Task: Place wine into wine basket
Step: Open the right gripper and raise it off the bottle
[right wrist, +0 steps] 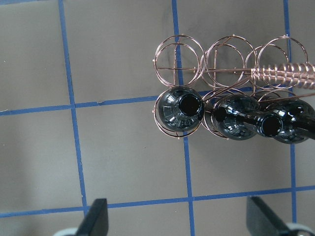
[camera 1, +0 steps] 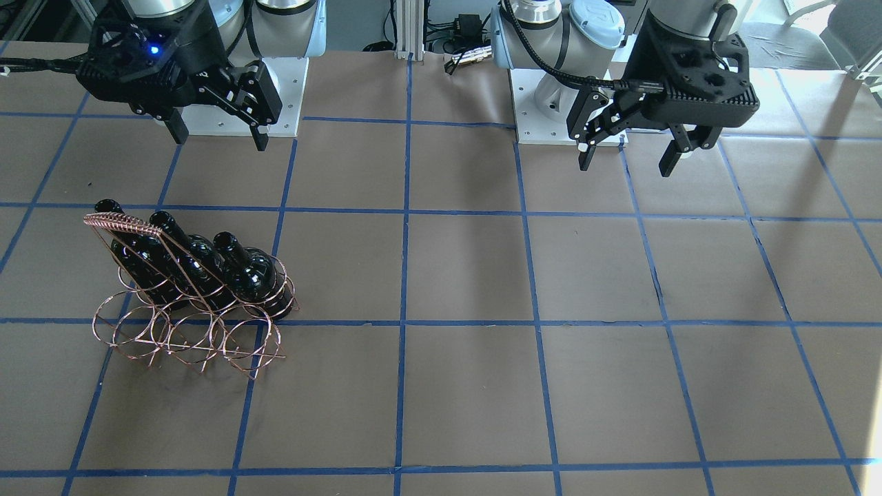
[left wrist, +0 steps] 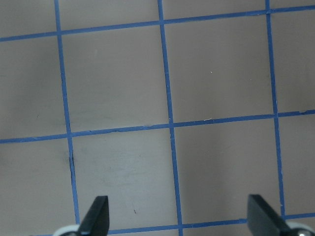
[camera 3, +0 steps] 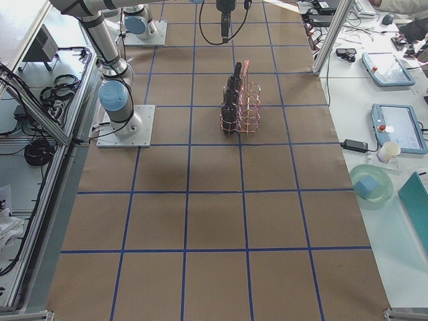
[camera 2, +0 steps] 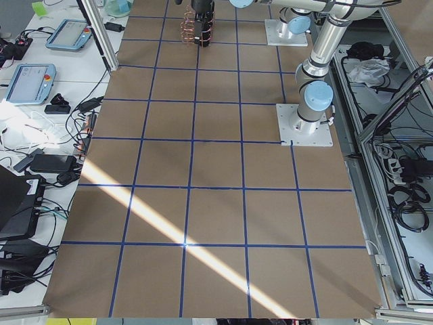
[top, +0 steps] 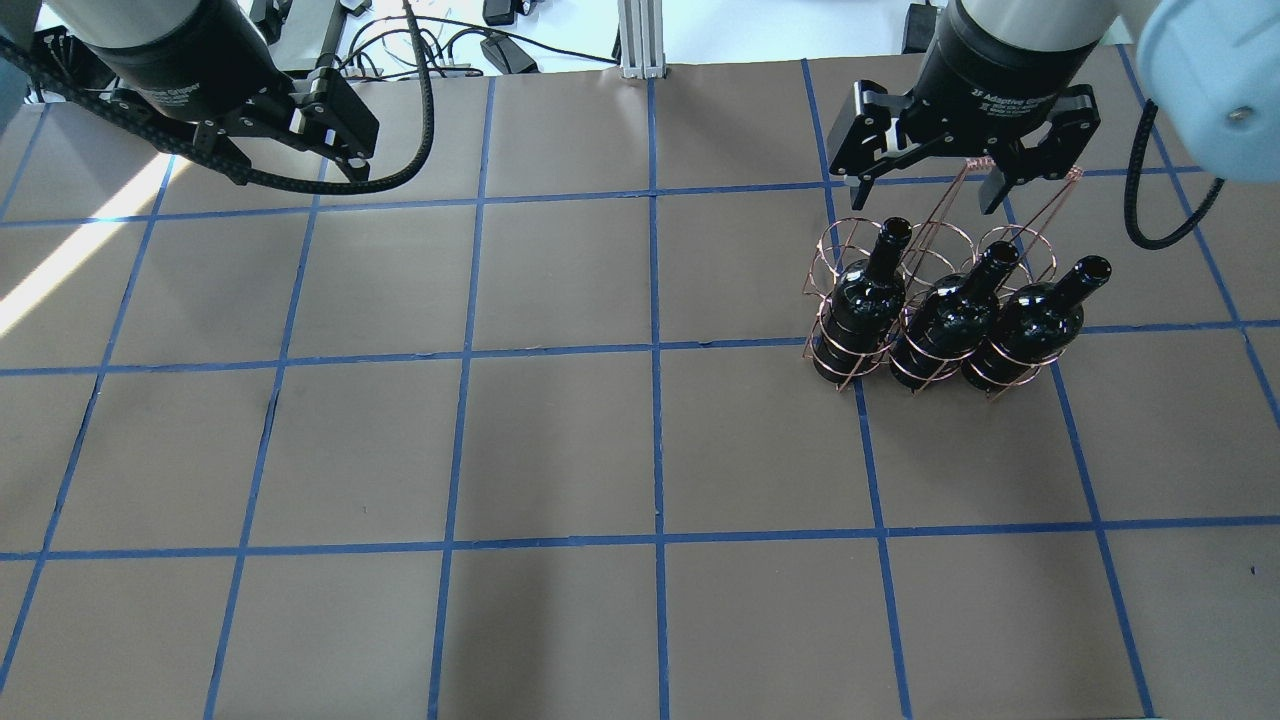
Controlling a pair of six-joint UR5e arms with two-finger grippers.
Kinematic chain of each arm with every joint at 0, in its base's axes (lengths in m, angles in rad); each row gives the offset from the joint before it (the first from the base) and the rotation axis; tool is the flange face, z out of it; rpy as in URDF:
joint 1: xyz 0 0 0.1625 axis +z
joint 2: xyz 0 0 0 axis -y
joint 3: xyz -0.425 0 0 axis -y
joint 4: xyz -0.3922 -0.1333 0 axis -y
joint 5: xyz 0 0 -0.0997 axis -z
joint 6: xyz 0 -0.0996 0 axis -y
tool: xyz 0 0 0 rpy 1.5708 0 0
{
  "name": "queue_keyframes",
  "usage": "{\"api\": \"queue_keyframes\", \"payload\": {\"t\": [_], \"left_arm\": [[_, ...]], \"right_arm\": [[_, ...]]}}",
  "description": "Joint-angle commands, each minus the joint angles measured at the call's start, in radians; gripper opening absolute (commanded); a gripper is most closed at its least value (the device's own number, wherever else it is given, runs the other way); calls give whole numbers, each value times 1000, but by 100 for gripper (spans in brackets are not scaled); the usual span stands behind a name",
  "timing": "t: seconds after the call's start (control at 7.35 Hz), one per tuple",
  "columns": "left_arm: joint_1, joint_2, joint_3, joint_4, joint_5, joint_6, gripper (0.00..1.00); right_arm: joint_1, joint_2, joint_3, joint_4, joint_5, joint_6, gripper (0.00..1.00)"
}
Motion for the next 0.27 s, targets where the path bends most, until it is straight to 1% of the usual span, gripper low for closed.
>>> {"api": "queue_keyframes", "payload": {"t": [0.0,0.14], "left_arm": [[0,0,0,1,0,0,100],[0,0,0,1,2,0,100]], "right_arm": [[-12,1,1,1,6,-18,99],[-12,1,10,2,1,-19,99]]}}
